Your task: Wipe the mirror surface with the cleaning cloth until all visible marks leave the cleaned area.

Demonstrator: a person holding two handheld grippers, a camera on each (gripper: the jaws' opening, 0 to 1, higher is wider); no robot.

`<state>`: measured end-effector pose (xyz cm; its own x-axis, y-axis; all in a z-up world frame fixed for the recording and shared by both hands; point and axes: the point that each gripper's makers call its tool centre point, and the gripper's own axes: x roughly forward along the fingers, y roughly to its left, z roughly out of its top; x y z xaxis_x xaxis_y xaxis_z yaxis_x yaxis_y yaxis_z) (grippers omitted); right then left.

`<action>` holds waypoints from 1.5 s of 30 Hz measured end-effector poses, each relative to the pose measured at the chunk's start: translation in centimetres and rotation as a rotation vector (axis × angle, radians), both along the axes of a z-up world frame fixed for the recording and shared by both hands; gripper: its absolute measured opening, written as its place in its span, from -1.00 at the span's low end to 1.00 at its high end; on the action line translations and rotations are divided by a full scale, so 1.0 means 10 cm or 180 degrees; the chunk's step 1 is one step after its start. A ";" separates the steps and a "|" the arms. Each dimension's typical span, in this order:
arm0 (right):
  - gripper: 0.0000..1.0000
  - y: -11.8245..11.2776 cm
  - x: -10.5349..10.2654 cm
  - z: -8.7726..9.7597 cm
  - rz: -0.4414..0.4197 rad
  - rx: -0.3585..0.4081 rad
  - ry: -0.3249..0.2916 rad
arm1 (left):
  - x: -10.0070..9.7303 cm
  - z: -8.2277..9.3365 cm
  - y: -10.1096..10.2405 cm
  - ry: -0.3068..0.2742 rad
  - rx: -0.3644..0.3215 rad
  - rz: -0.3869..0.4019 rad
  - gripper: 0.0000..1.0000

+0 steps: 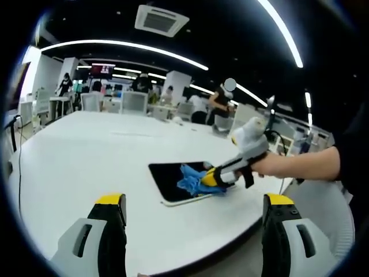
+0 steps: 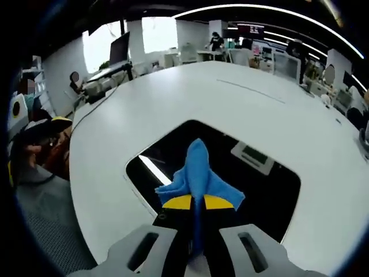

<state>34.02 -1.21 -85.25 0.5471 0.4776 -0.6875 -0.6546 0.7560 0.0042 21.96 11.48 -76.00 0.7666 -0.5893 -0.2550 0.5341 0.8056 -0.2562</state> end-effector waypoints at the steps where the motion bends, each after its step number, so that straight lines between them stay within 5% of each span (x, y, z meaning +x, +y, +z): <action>1: -1.00 0.00 0.02 0.00 -0.0029 0.0019 -0.0013 | 0.00 0.00 0.00 -0.0006 0.0002 -0.0003 0.98; 9: -1.00 0.01 0.28 0.00 -0.0089 0.0025 -0.0023 | 0.00 -0.03 0.02 0.0050 0.0012 0.0034 0.98; 23: -1.00 0.00 0.36 -0.01 -0.0053 -0.0052 -0.0082 | -0.02 -0.03 -0.02 0.0055 0.0036 -0.0044 0.98; 29: -1.00 -0.01 0.60 -0.04 -0.0137 -0.0030 -0.0079 | -0.01 -0.03 0.01 0.0032 0.0049 -0.0001 0.98; 45: -1.00 0.01 0.83 -0.02 -0.0479 0.0095 -0.0076 | -0.02 -0.01 0.00 -0.0008 0.0027 -0.0028 0.98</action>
<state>42.31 -1.13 -85.46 0.6300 0.4089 -0.6602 -0.5341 0.8453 0.0139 21.79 11.44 -76.07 0.7621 -0.5939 -0.2580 0.5418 0.8031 -0.2480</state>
